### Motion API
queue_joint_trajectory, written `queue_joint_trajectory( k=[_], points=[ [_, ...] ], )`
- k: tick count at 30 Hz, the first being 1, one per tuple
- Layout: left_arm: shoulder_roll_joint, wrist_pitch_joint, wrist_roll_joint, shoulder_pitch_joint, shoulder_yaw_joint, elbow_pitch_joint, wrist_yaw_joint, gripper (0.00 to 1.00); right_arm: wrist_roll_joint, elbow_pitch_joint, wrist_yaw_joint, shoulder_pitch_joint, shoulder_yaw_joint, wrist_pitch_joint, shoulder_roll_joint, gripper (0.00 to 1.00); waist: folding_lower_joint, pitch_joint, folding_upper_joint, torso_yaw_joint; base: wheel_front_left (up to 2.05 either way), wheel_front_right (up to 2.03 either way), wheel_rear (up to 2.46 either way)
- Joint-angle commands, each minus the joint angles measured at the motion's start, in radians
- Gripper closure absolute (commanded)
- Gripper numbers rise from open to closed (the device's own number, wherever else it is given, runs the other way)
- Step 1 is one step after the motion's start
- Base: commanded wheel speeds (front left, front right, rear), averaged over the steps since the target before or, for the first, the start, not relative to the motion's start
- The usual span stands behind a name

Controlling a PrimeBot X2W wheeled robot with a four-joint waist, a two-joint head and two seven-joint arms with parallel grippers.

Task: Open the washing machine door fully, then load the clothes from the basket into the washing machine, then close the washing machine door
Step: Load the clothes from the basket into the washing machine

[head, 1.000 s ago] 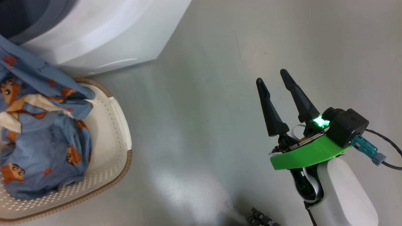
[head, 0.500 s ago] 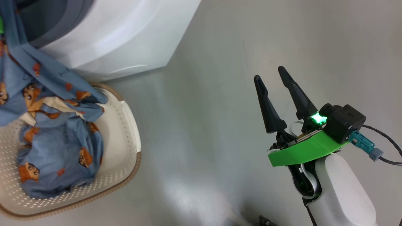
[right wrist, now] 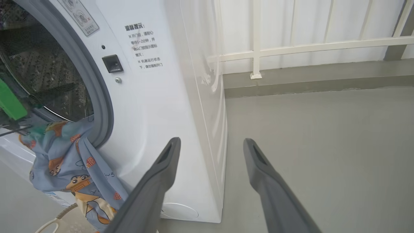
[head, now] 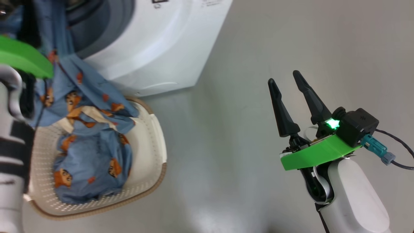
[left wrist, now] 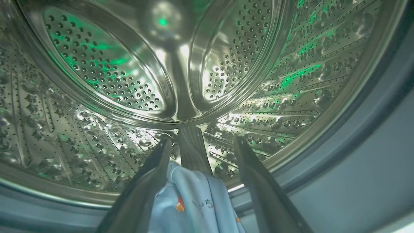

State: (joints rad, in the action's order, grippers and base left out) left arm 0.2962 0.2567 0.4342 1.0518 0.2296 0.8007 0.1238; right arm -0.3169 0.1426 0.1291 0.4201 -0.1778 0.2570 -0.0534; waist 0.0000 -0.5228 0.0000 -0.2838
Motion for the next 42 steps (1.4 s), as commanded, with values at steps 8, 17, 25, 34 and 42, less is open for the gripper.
queue_joint_trajectory(
  k=[8, 17, 25, 34, 42],
  points=[
    [0.03, 0.005, -0.004, -0.205, -0.067, -0.176, 0.006, 0.0, 0.018, -0.011, 0.002, -0.024, 0.008, 0.005, 0.003, 0.0, 0.0, 0.081, 0.0, 0.085, 0.0, 0.0, 0.0],
    [0.031, 0.005, -0.01, -0.476, -0.148, -0.406, 0.007, 0.0, 0.019, -0.016, 0.002, -0.036, 0.019, 0.005, -0.004, 0.0, 0.0, 0.109, 0.0, 0.112, 0.0, 0.0, 0.0],
    [0.01, 0.005, -0.018, -0.697, -0.214, -0.53, 0.007, 0.0, 0.017, -0.021, 0.002, -0.048, 0.024, 0.005, -0.011, 0.0, 0.0, 0.114, 0.0, 0.12, 0.0, 0.0, 0.0],
    [-0.054, 0.005, -0.033, -0.831, -0.272, -0.622, 0.006, 0.0, 0.018, -0.016, 0.002, -0.074, 0.021, 0.005, -0.022, 0.0, 0.0, 0.117, 0.0, 0.127, 0.0, 0.0, 0.0],
    [-0.062, 0.005, -0.04, -0.847, -0.272, -0.619, 0.007, 0.0, 0.015, -0.011, 0.002, -0.073, 0.013, 0.005, -0.026, 0.0, 0.0, 0.125, 0.0, 0.123, 0.0, 0.0, 0.0]
  ],
)
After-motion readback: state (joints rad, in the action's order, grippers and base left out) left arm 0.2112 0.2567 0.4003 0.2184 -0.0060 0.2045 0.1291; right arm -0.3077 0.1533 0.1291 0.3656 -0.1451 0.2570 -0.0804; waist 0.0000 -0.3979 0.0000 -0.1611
